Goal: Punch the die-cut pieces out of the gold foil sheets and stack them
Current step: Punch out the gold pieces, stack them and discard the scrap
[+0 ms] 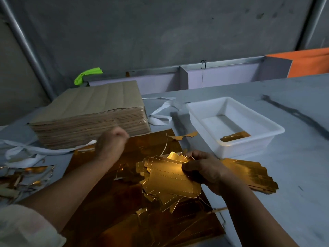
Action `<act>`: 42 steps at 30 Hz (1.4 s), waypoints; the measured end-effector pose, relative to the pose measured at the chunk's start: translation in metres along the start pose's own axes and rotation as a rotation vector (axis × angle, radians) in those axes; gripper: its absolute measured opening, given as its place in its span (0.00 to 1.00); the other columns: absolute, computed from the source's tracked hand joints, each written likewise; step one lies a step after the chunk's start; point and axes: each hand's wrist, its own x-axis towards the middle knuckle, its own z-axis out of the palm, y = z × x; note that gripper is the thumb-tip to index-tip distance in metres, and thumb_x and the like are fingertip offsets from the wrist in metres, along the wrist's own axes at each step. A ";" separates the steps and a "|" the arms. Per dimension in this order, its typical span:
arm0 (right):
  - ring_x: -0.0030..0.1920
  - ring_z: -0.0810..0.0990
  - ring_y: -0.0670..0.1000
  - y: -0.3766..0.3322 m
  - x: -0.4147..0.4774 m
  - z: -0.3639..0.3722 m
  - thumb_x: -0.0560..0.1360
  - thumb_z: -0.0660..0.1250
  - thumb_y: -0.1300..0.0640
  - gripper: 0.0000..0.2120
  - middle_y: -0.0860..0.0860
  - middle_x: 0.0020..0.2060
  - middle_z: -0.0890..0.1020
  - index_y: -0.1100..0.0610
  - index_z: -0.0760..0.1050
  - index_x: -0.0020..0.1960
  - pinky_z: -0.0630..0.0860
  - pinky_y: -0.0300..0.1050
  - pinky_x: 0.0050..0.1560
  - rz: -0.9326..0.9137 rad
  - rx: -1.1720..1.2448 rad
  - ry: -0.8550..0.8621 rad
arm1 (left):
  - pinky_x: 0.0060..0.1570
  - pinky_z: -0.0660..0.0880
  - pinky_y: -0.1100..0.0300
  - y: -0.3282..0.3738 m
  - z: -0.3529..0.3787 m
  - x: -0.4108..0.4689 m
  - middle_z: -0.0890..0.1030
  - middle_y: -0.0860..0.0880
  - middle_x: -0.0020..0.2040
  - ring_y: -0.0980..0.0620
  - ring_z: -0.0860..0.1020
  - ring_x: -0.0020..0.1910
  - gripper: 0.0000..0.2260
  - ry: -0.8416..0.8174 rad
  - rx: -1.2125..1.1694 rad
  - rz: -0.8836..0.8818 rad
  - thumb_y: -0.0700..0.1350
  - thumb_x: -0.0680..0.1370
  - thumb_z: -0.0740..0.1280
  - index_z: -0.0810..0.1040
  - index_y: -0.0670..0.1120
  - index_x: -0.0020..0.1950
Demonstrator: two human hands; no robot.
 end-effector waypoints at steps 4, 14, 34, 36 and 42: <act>0.45 0.79 0.56 -0.002 0.000 0.007 0.74 0.71 0.63 0.08 0.57 0.46 0.81 0.55 0.78 0.52 0.75 0.48 0.43 -0.033 -0.027 -0.037 | 0.54 0.72 0.54 0.035 0.005 -0.020 0.79 0.50 0.54 0.51 0.77 0.54 0.20 -0.752 0.140 0.088 0.64 0.75 0.62 0.78 0.50 0.56; 0.43 0.78 0.55 -0.002 -0.003 0.010 0.75 0.71 0.46 0.13 0.59 0.45 0.81 0.56 0.79 0.49 0.72 0.47 0.42 -0.096 -0.084 0.044 | 0.53 0.76 0.57 0.044 0.025 -0.027 0.84 0.53 0.48 0.55 0.82 0.49 0.09 -0.958 0.172 0.091 0.45 0.73 0.75 0.81 0.50 0.52; 0.54 0.77 0.52 0.006 0.010 0.006 0.82 0.60 0.46 0.16 0.52 0.53 0.80 0.56 0.77 0.59 0.73 0.47 0.48 -0.130 -0.177 0.454 | 0.37 0.80 0.56 0.023 0.003 -0.023 0.86 0.45 0.47 0.47 0.85 0.46 0.26 -0.802 -0.346 -0.248 0.45 0.65 0.76 0.75 0.46 0.62; 0.55 0.79 0.53 0.003 0.007 0.008 0.82 0.59 0.46 0.17 0.53 0.53 0.80 0.57 0.76 0.61 0.75 0.51 0.53 -0.211 -0.199 0.568 | 0.38 0.79 0.56 0.023 0.004 -0.024 0.86 0.45 0.47 0.46 0.84 0.46 0.27 -0.729 -0.415 -0.282 0.45 0.64 0.77 0.76 0.46 0.62; 0.40 0.75 0.46 -0.008 -0.005 0.015 0.83 0.54 0.46 0.16 0.46 0.38 0.76 0.53 0.76 0.50 0.70 0.46 0.39 -0.438 -0.161 0.726 | 0.39 0.71 0.57 0.024 0.010 -0.030 0.84 0.45 0.46 0.48 0.78 0.44 0.19 -0.551 -0.540 -0.366 0.47 0.66 0.75 0.80 0.46 0.55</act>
